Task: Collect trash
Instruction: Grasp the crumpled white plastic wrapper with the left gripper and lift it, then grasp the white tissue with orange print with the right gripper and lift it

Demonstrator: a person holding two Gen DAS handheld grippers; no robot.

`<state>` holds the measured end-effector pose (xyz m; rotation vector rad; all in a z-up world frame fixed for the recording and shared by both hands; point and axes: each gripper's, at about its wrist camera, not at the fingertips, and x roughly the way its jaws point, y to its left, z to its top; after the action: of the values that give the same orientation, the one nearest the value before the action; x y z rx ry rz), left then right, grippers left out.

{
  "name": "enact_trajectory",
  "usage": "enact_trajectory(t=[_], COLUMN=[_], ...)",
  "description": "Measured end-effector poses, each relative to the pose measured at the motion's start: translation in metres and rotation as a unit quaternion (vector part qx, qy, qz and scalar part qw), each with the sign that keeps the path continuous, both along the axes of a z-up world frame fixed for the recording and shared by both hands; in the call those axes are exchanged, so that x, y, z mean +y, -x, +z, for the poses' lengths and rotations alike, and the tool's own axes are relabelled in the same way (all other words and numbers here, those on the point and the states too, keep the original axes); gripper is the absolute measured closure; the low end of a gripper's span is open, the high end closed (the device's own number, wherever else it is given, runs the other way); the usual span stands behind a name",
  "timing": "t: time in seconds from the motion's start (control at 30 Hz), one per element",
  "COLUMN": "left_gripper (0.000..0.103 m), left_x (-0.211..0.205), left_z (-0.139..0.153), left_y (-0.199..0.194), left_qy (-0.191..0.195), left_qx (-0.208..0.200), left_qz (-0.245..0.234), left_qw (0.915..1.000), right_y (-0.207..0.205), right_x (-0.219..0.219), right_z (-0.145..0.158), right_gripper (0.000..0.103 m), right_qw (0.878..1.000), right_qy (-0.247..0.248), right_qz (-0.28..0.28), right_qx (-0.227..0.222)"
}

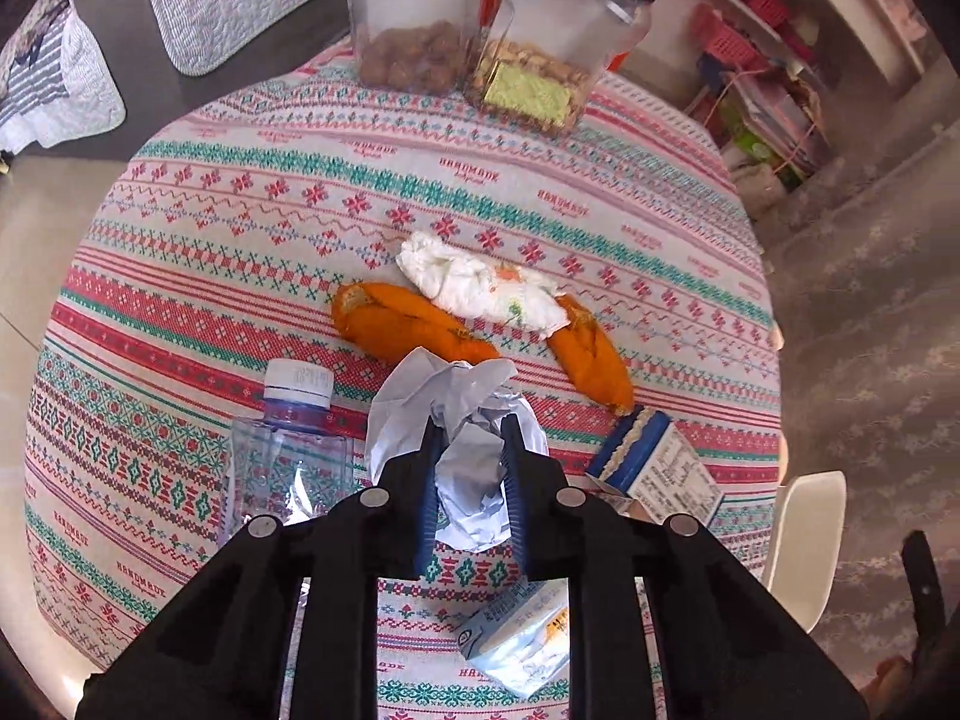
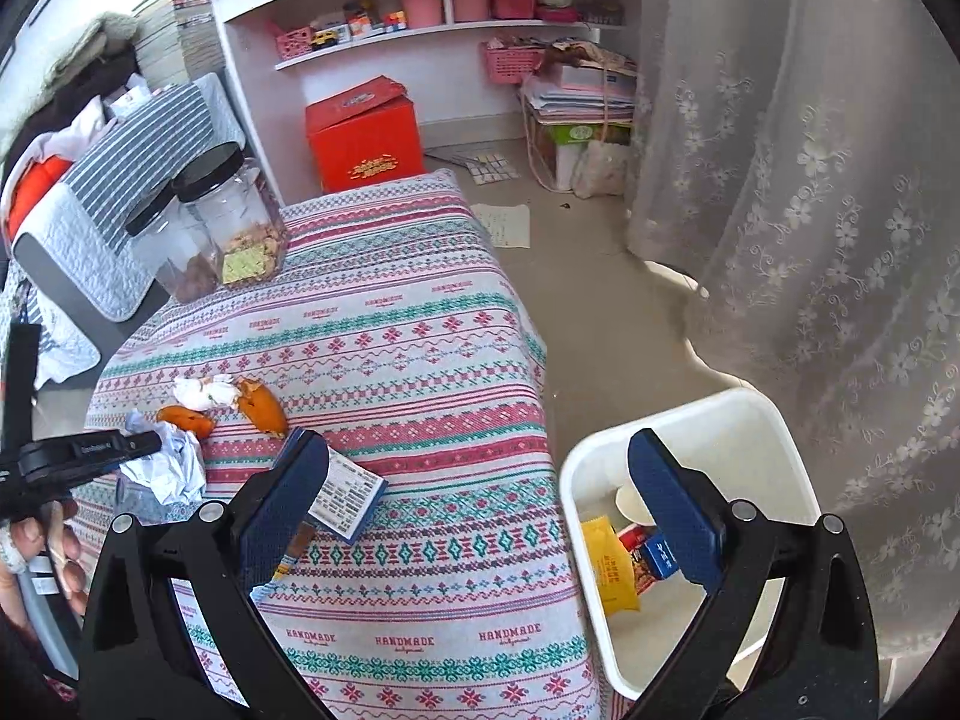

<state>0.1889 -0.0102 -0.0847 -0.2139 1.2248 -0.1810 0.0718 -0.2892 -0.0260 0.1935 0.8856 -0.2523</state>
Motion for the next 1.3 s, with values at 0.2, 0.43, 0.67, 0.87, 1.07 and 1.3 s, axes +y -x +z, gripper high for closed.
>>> enact_trajectory(t=[0.2,0.43,0.67,0.87,1.07,1.3], left_gripper=[0.084,0.084,0.084,0.084,0.084,0.084], left_x=[0.047,0.112,0.139,0.146,0.157,0.16], left_z=[0.072,0.096,0.092,0.087,0.08,0.077], left_y=[0.037,0.041,0.033,0.033,0.031,0.03], left_qy=[0.063,0.089,0.115,0.112,0.113,0.113], left_qx=[-0.107,-0.157,-0.149,-0.14,-0.127,-0.12], left_qz=[0.004,0.051,0.073,0.074,0.082,0.091], left_qw=[0.9922,0.9823,0.9794,0.981,0.982,0.982], right_y=[-0.05,-0.13,-0.176,-0.193,-0.2,-0.203], right_x=[0.053,0.136,0.19,0.208,0.222,0.231], right_z=[-0.005,-0.025,-0.067,-0.101,-0.118,-0.124], right_gripper=[0.007,0.023,0.043,0.046,0.047,0.069], right_qw=[0.991,0.948,0.903,0.879,0.874,0.879], right_qy=[0.014,0.041,0.086,0.112,0.084,0.05], right_qz=[0.135,0.314,0.408,0.44,0.452,0.447], right_qx=[-0.003,0.045,0.103,0.148,0.157,0.158])
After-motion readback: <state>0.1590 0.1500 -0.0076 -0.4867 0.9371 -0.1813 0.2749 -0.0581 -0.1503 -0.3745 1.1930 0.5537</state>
